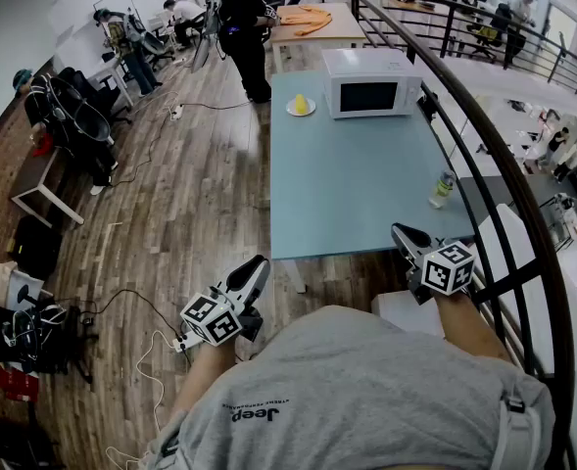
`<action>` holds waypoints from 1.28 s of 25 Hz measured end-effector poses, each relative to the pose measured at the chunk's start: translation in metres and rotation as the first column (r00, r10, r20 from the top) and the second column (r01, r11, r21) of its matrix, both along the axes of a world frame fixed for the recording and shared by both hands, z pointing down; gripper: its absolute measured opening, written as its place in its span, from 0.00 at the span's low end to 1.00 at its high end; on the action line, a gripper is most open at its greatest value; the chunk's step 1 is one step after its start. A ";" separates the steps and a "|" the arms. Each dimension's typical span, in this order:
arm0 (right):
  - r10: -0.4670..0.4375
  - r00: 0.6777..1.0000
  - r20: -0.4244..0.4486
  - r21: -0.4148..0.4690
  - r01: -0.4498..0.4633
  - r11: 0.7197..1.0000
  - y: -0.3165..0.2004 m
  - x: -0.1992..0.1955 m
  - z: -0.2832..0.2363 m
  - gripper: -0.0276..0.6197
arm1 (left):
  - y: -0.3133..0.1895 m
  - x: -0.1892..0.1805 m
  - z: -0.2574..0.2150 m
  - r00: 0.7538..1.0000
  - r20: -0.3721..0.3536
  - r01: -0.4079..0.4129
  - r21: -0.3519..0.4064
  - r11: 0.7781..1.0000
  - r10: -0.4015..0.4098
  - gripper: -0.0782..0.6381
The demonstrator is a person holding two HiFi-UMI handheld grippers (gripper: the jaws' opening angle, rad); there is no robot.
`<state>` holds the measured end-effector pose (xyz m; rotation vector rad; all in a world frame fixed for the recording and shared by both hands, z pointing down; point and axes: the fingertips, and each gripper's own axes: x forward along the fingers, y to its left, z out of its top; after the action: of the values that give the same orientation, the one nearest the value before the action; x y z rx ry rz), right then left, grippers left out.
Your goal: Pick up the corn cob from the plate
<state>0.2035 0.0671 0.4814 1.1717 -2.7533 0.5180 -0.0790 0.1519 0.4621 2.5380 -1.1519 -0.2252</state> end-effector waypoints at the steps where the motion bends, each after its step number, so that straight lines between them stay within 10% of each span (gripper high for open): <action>1: -0.001 1.000 0.000 0.000 0.001 1.000 0.000 0.000 0.000 0.05 | 0.000 0.000 0.000 1.000 0.000 -0.001 0.000 1.000 0.001 0.21; 22: -0.013 1.000 0.012 0.011 0.013 1.000 -0.002 0.010 -0.008 0.06 | -0.008 0.015 0.000 1.000 0.000 -0.014 -0.004 1.000 0.014 0.21; 32: -0.060 0.998 0.020 0.016 0.060 0.998 -0.024 0.083 -0.021 0.06 | -0.036 0.099 -0.013 1.000 0.003 0.003 0.004 1.000 -0.003 0.21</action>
<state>0.2864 0.0434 0.4604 1.0887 -2.8053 0.5056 0.0196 0.1160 0.4495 2.5408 -1.1583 -0.2241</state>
